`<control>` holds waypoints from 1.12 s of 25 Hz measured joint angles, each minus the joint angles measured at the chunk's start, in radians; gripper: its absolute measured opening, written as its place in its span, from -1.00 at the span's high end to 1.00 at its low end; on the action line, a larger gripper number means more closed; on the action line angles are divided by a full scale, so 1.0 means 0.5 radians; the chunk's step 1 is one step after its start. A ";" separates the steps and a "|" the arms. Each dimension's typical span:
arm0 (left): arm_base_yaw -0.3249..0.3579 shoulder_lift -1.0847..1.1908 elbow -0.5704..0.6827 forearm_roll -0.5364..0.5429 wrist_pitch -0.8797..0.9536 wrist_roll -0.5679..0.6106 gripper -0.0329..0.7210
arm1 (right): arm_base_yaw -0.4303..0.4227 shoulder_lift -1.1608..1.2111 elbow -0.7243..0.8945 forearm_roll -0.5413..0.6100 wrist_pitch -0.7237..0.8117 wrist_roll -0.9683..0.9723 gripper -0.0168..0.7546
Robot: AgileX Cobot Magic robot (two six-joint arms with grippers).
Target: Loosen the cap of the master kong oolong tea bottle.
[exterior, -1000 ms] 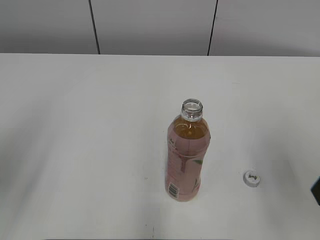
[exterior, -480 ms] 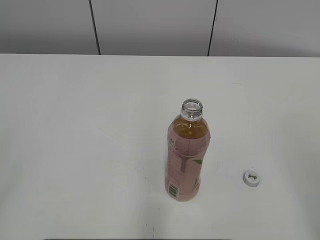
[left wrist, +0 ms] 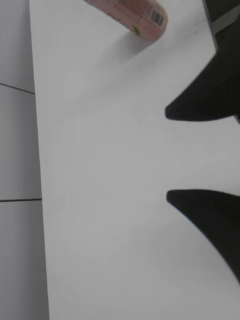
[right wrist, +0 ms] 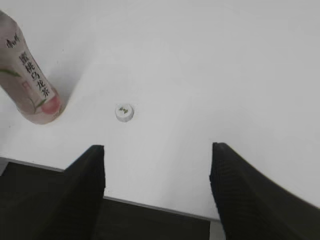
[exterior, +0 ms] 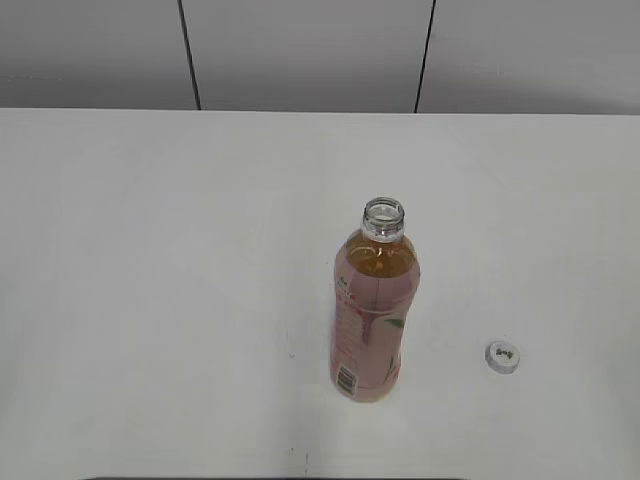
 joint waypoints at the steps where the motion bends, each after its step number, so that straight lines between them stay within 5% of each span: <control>1: 0.000 0.000 0.000 -0.016 -0.001 0.022 0.17 | 0.000 -0.049 0.000 0.000 0.000 0.000 -0.34; 22: 0.002 0.000 0.000 -0.096 -0.009 0.111 0.23 | -0.010 -0.087 0.001 0.014 -0.013 -0.004 -0.33; 28: 0.150 0.000 0.000 -0.096 -0.011 0.111 0.26 | -0.276 -0.087 0.001 0.014 -0.013 -0.004 -0.33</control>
